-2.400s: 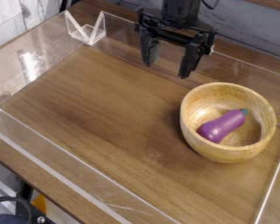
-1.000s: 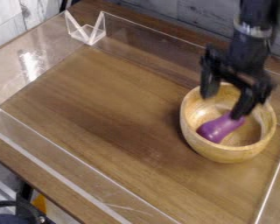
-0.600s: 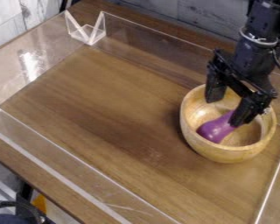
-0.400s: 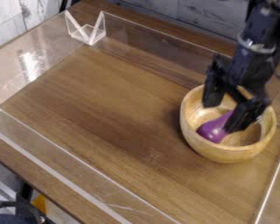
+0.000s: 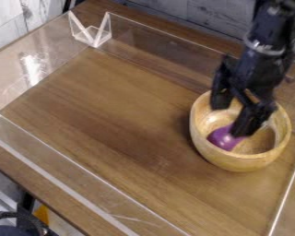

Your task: Remove the purple eggplant from inside the brown bowl and put it on the table

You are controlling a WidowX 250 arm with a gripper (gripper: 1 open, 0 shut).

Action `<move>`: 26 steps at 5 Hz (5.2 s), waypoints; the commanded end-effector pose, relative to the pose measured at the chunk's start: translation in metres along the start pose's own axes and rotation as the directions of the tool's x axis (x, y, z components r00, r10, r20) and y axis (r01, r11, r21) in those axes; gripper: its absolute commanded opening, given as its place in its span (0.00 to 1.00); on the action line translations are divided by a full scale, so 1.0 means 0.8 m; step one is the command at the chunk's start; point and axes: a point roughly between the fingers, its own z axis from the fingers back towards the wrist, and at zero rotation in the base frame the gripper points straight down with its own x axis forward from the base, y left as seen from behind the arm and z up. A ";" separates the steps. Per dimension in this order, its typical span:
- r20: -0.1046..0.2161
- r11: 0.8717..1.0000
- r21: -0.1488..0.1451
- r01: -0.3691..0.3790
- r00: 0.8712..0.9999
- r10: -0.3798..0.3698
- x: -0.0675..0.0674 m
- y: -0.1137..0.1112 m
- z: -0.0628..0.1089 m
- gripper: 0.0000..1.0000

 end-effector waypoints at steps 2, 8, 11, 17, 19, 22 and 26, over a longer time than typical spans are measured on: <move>0.061 0.999 0.033 -0.009 0.998 0.007 0.016 0.013 0.025 1.00; 0.080 0.999 0.003 0.050 0.996 -0.050 0.022 0.013 -0.012 1.00; 0.101 0.993 0.024 0.119 0.988 -0.121 0.026 -0.012 -0.030 0.00; 0.201 0.997 0.063 0.052 0.978 -0.064 -0.011 -0.017 0.041 0.00; 0.220 0.997 0.074 0.034 0.974 -0.049 -0.027 0.000 0.067 0.00; 0.226 0.999 0.044 0.031 0.973 -0.041 -0.059 0.000 0.043 0.00; 0.246 0.999 0.042 0.011 0.969 -0.022 -0.103 0.025 0.040 1.00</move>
